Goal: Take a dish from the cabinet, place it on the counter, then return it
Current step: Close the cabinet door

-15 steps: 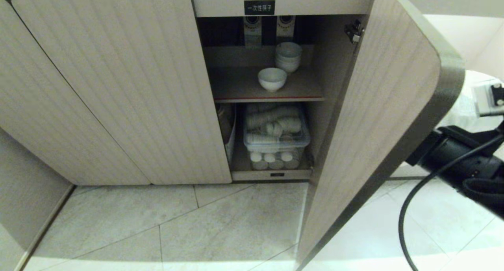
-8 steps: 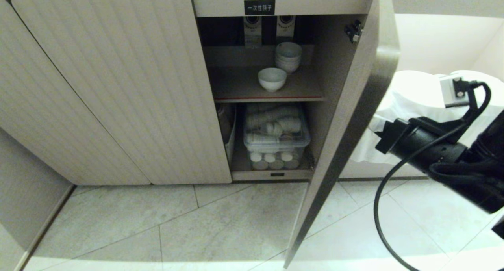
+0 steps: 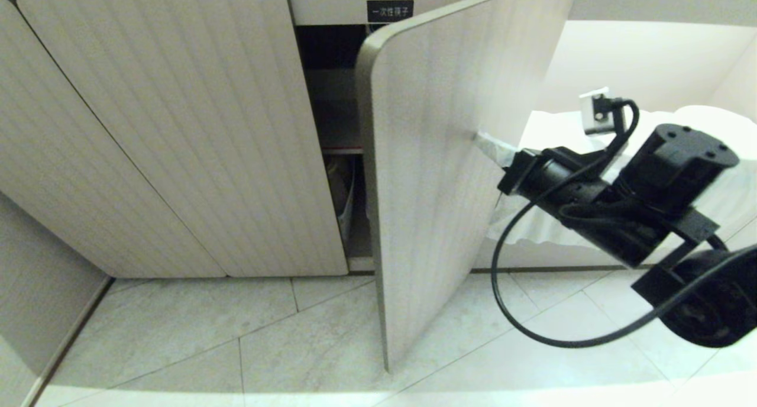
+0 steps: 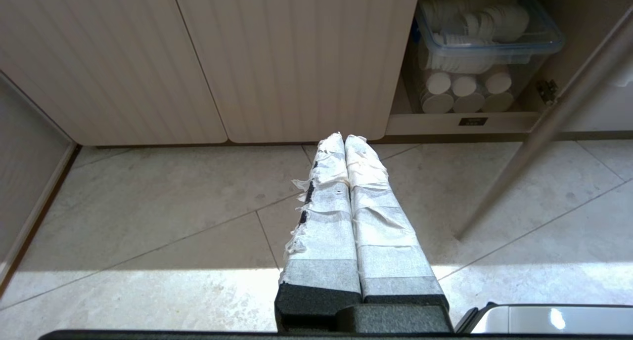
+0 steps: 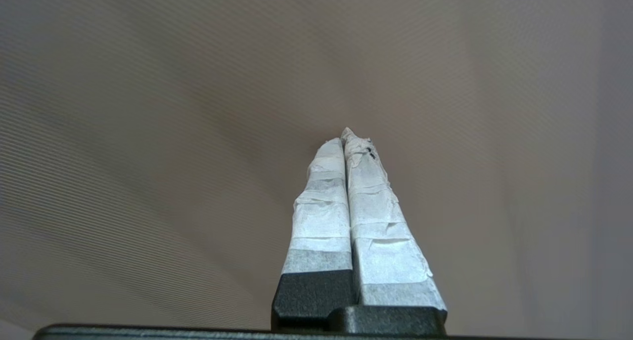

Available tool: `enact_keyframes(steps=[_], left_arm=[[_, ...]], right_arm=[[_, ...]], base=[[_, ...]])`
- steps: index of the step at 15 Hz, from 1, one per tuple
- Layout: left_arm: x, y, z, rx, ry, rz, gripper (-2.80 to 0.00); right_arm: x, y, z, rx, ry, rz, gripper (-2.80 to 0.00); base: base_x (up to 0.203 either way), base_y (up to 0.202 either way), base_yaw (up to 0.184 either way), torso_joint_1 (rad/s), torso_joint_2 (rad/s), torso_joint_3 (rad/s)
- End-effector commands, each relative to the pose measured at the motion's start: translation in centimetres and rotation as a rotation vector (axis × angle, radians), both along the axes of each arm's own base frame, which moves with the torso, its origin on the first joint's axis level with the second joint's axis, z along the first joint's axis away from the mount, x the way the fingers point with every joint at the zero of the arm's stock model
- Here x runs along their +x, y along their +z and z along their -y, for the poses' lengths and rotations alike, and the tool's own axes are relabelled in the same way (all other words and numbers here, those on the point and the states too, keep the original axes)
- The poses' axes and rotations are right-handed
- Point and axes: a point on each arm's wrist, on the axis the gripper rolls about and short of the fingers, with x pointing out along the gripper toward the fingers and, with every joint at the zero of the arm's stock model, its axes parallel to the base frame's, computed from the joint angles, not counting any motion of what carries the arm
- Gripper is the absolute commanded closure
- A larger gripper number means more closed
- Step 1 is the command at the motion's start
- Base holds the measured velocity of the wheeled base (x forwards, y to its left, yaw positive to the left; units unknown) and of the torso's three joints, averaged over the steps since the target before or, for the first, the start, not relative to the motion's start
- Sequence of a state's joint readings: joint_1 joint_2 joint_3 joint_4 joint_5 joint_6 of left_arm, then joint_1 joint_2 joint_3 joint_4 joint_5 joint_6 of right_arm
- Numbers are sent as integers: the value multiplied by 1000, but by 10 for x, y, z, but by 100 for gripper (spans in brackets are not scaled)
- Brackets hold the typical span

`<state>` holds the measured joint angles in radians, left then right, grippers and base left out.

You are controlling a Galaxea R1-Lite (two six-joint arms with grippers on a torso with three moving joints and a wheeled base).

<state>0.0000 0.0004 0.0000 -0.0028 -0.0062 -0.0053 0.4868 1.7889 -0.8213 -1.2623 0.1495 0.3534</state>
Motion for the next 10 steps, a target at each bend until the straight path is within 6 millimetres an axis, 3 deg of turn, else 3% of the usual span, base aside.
enact_keyframes(steps=[1,6,10], left_arm=[[0,0,0,-1,0,1,0],[0,0,0,-1,0,1,0],[0,0,0,-1,0,1,0]], right_arm=[[26,-11,-14,-5,-26,-3,0],[74,-17,-34,16,-189,35,0],[93,-22,-40,31,-339,11,0]], base=[[0,0,0,0,0,0],[0,0,0,0,0,0],[0,0,0,0,0,0]])
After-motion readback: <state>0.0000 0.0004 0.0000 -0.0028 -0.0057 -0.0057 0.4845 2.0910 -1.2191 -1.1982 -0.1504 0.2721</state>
